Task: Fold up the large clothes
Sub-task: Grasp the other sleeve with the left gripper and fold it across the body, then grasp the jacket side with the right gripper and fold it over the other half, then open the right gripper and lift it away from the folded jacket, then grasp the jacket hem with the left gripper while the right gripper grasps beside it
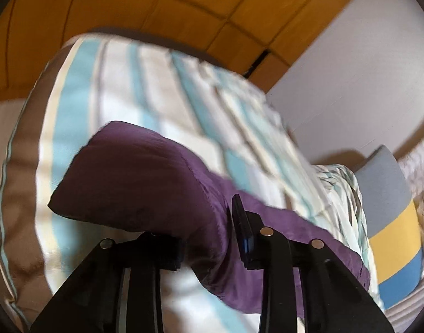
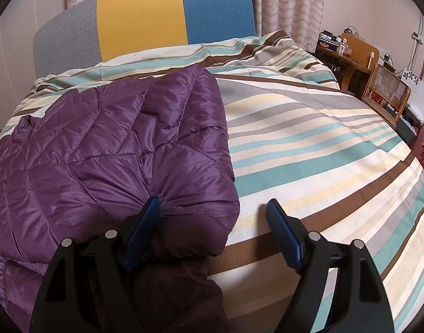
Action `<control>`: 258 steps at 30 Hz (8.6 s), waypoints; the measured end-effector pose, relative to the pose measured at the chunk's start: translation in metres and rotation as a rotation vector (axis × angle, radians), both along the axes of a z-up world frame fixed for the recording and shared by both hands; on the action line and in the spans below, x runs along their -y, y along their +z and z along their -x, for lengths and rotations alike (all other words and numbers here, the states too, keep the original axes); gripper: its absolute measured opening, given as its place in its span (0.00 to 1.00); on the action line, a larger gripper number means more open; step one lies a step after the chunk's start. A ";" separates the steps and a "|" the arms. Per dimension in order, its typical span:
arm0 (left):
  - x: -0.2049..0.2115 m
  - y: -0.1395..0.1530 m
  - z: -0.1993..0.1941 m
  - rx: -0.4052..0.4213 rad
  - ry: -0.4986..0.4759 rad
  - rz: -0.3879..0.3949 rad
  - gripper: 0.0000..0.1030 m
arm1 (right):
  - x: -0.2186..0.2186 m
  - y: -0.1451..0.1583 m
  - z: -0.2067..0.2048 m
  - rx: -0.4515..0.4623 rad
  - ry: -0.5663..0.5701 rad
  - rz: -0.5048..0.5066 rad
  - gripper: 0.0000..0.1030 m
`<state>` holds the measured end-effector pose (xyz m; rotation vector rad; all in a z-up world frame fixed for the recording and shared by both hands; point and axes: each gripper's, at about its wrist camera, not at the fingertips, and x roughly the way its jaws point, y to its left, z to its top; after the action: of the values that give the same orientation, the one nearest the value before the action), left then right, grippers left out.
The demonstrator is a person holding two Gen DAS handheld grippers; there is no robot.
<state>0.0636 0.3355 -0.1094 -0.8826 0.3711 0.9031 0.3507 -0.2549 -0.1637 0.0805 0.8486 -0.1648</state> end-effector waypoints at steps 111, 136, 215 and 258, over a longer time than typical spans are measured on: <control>0.188 -0.036 -0.244 -0.356 -0.825 -0.225 0.87 | -0.144 0.008 -0.027 -0.002 0.412 0.000 0.60; 0.202 -0.042 -0.298 -0.417 -0.868 -0.286 0.83 | -0.142 0.008 -0.018 0.024 0.402 0.016 0.65; 0.216 -0.037 0.019 -0.332 -0.974 -0.230 0.97 | 0.054 0.045 0.251 -0.101 0.277 -0.198 0.79; 0.249 0.020 0.072 -0.134 -1.325 -0.207 0.11 | 0.040 0.073 0.313 -0.014 0.591 -0.309 0.16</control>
<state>-0.0089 0.0869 -0.0890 -0.2334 0.8166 -0.2389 0.0381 -0.2947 -0.0908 0.1135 0.8741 0.5223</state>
